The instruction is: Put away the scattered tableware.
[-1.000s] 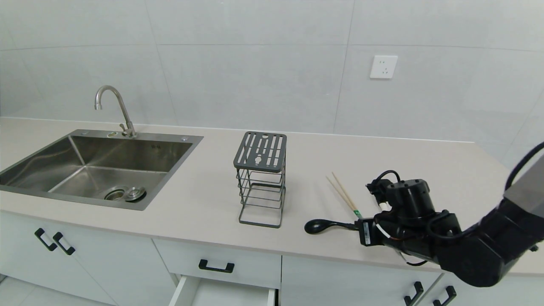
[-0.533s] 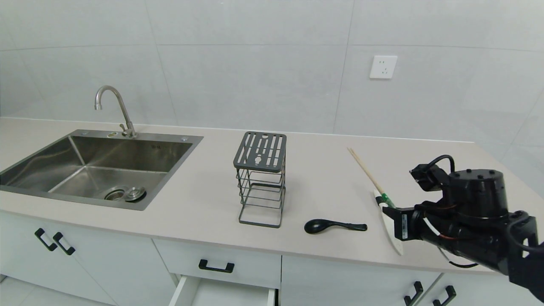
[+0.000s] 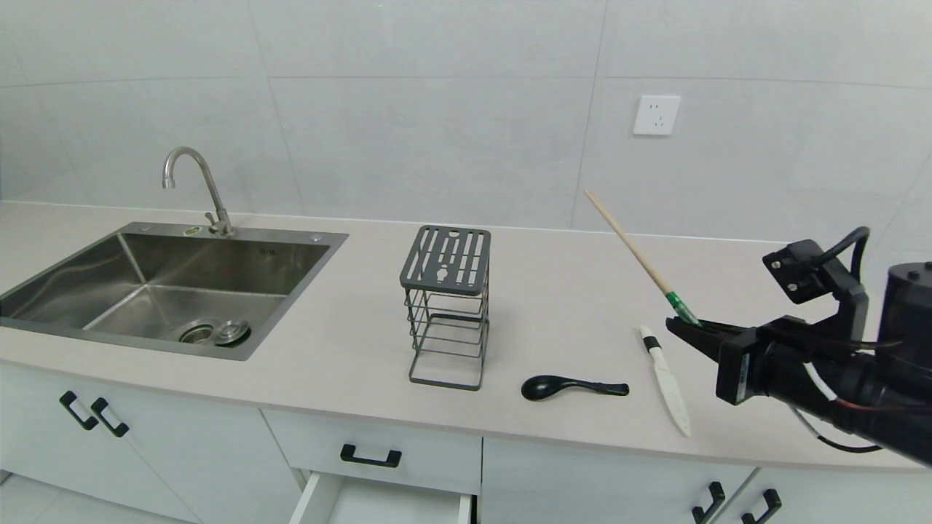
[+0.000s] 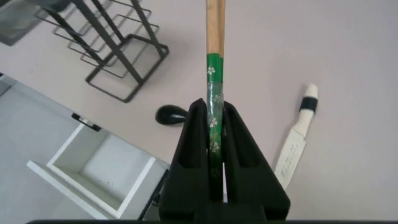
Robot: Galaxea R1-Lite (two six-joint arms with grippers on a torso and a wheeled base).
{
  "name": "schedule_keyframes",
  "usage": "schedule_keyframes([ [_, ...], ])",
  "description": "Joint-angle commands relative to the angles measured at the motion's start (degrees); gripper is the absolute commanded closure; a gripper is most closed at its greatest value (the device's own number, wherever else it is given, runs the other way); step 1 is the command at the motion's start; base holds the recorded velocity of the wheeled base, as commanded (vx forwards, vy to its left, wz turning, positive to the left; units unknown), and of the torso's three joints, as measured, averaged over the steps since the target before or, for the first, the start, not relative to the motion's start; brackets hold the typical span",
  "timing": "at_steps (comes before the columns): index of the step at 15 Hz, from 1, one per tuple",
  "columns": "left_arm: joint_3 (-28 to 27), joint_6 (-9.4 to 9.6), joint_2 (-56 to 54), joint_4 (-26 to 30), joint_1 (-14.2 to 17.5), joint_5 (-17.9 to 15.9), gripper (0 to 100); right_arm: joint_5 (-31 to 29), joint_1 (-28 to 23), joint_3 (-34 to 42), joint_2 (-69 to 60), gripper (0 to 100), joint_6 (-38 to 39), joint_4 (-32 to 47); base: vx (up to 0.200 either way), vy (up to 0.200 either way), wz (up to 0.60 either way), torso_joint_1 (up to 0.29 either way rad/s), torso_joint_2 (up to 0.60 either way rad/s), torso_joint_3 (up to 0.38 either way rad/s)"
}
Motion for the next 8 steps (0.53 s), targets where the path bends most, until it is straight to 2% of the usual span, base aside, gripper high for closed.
schedule_keyframes([
  [1, 0.0, -0.01, 0.0, 0.0, 0.0, 0.0, 0, 4.8, 0.8, 0.0, -5.8, 100, -3.0, -0.1, 0.0, 0.0, 0.0, 0.0, 0.0, 0.0],
  [4, 0.0, -0.01, 0.0, 0.0, 0.0, 0.0, 0, 13.0, 4.8, -0.9, -9.9, 100, -12.6, 3.3, 0.0, 0.0, 0.0, 0.0, 0.0, 0.0],
  [5, 0.0, -0.01, 0.0, 0.0, 0.0, 0.0, 0, 13.5, 7.2, -1.0, -10.4, 100, -15.6, 6.4, 0.0, 0.0, 0.0, 0.0, 0.0, 0.0],
  [8, 0.0, -0.01, 0.0, 0.0, 0.0, 0.0, 0, 12.6, 16.9, -1.0, -10.6, 100, -16.3, 12.9, 0.0, 0.0, 0.0, 0.0, 0.0, 0.0],
])
